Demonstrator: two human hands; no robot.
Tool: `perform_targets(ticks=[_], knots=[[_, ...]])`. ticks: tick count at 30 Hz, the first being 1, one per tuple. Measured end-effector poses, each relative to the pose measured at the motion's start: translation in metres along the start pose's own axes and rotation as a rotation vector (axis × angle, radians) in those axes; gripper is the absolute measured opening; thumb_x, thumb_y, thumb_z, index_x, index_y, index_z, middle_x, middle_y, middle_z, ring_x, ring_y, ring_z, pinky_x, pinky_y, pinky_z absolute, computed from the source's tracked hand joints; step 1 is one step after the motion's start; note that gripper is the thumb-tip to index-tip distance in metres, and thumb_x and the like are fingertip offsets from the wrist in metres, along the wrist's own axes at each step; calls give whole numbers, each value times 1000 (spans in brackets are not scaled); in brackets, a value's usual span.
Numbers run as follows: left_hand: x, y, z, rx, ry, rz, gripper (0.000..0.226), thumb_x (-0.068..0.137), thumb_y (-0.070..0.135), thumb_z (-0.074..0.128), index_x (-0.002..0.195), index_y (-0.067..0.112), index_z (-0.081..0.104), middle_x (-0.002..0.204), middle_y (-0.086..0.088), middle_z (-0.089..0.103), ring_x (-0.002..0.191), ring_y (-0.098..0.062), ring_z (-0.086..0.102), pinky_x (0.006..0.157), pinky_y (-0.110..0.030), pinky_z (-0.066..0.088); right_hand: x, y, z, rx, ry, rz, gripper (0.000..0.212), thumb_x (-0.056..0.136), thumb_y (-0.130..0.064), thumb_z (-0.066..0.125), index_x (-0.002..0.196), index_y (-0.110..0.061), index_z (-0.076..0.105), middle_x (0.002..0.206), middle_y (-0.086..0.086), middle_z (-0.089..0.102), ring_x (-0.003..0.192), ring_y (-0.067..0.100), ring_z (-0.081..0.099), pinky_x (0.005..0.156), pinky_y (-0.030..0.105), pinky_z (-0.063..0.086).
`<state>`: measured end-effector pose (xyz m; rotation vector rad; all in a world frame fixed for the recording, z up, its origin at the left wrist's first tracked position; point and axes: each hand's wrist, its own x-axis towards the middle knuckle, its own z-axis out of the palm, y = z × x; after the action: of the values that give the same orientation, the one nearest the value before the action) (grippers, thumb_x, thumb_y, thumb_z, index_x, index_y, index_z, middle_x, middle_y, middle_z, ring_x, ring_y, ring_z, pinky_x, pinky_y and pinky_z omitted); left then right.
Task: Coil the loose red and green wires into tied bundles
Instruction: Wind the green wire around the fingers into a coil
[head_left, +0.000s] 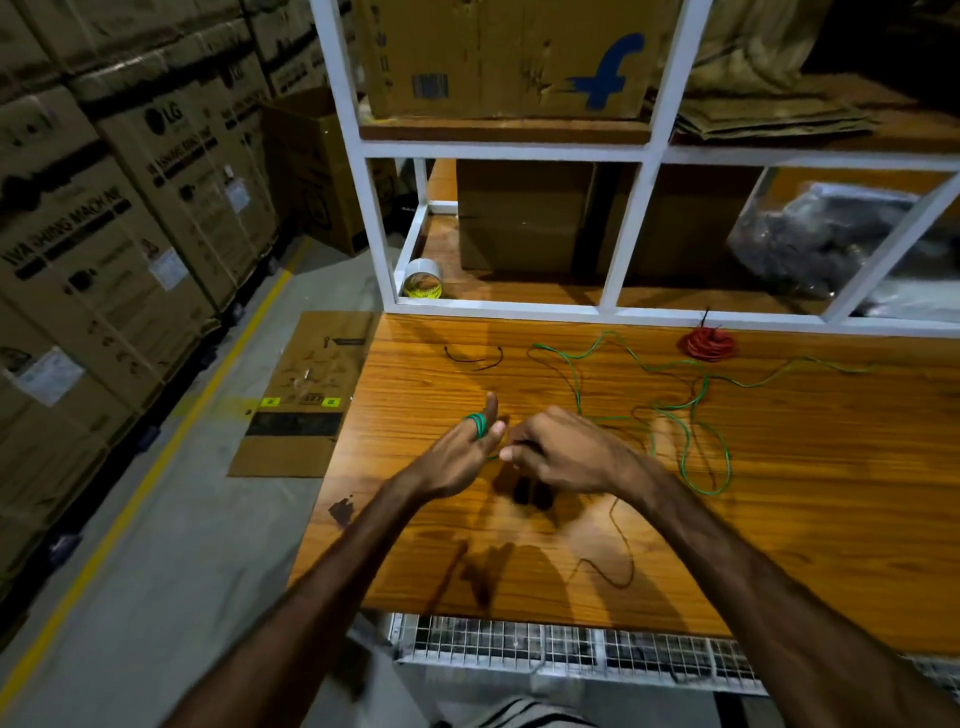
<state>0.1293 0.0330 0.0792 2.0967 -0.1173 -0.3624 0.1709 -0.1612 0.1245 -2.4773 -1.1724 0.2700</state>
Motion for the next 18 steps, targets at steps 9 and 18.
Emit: perform_targets(ticks=[9,18], knots=[[-34,16,-6,-732,-733,-163,85,101,65,15,148,2,47,114,-20,74,82,-24,76,58,-21,54,0,4,-16,87,135,-106,27,97,-45,66,84,-23,74,62,-9,61,56,6,51,52,28,36],[-47,38,2,-1493,-846,95,70,107,48,39,149,-8,40,115,-24,73,95,-29,76,53,-20,54,3,-2,8,291,315,-91,32,99,-33,53,80,-11,67,65,-5,60,58,16,55,54,36,41]])
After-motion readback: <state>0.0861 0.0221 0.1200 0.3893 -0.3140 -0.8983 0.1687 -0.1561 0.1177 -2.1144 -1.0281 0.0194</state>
